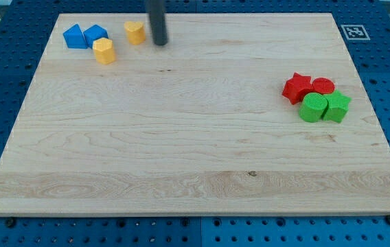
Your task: Move the yellow heart right to the yellow hexagon
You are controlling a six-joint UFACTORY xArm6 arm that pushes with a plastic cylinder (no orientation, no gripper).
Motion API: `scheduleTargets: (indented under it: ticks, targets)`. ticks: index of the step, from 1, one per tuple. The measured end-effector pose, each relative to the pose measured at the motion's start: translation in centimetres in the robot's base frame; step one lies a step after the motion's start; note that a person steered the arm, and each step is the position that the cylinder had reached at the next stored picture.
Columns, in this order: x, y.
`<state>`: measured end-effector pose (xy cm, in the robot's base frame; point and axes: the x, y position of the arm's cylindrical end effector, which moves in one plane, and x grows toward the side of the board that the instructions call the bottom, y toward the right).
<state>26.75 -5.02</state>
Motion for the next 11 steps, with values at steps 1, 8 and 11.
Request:
scheduleTargets:
  ticks: [1,8,11]
  targets:
    - [-3.5,0.9]
    - [2.6,-0.3]
    - [1.0,-8.3]
